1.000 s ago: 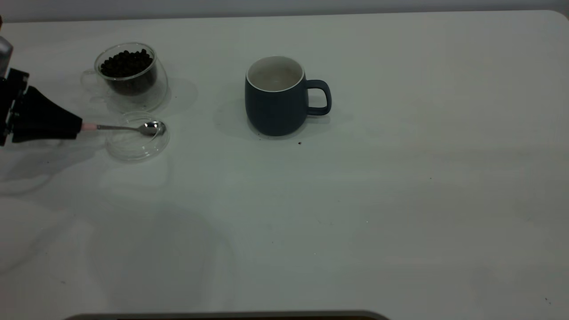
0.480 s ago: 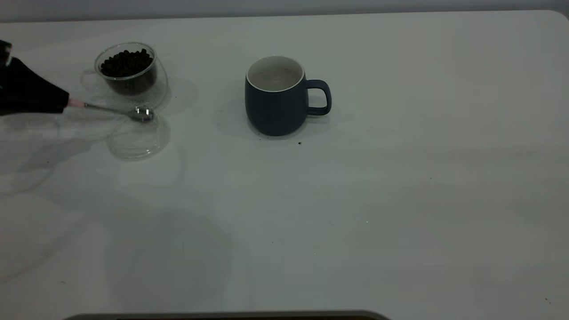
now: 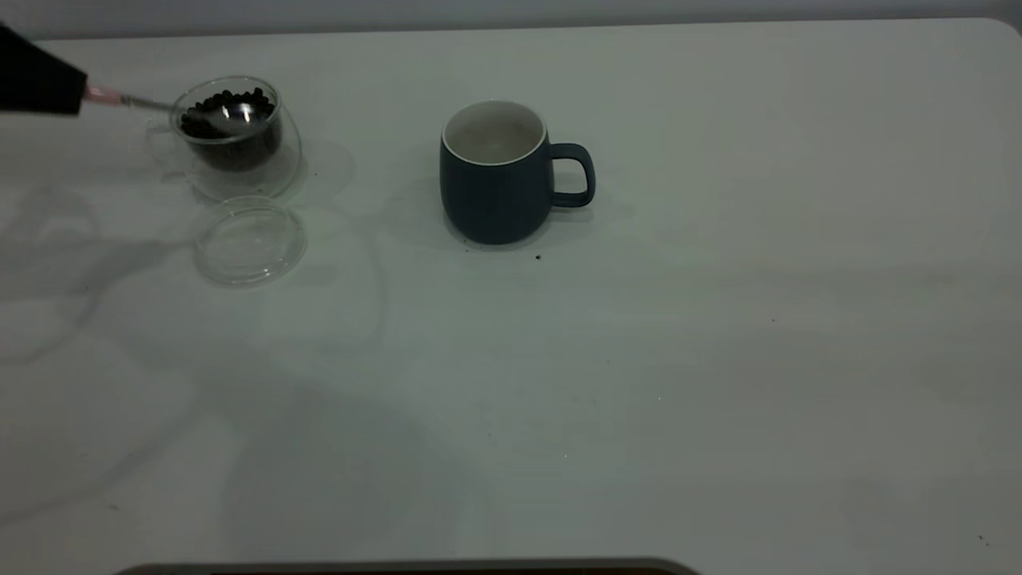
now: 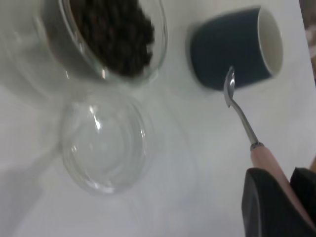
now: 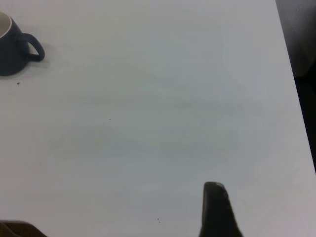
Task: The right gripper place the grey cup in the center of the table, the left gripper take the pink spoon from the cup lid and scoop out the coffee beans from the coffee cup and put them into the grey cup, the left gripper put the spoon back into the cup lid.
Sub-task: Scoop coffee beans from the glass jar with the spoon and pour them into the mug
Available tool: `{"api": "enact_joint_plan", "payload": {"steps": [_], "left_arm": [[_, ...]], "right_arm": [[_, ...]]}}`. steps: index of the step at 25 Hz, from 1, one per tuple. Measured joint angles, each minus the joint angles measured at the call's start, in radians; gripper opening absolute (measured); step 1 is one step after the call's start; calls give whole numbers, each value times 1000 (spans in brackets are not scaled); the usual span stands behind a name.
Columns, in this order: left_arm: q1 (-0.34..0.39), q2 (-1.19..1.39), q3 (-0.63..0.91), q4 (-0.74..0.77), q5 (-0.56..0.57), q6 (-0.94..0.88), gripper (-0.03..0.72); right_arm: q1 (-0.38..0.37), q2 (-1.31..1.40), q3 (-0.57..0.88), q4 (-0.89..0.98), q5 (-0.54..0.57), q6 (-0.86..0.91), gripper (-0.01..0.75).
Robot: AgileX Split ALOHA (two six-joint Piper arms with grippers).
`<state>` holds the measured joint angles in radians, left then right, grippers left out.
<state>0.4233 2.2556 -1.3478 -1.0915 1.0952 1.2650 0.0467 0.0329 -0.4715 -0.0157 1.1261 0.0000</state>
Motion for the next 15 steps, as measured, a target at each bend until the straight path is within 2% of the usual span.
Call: {"api": "enact_joint_plan", "payload": {"steps": [5, 9, 15], "left_arm": [[0, 0, -70, -66, -54, -36, 122], [0, 0, -76, -57, -128, -36, 122], [0, 51, -76, -55, -178, -26, 122]], "right_arm": [[0, 0, 0, 0, 0, 0, 506], [0, 0, 0, 0, 0, 0, 506], [0, 0, 0, 0, 0, 0, 506]]}}
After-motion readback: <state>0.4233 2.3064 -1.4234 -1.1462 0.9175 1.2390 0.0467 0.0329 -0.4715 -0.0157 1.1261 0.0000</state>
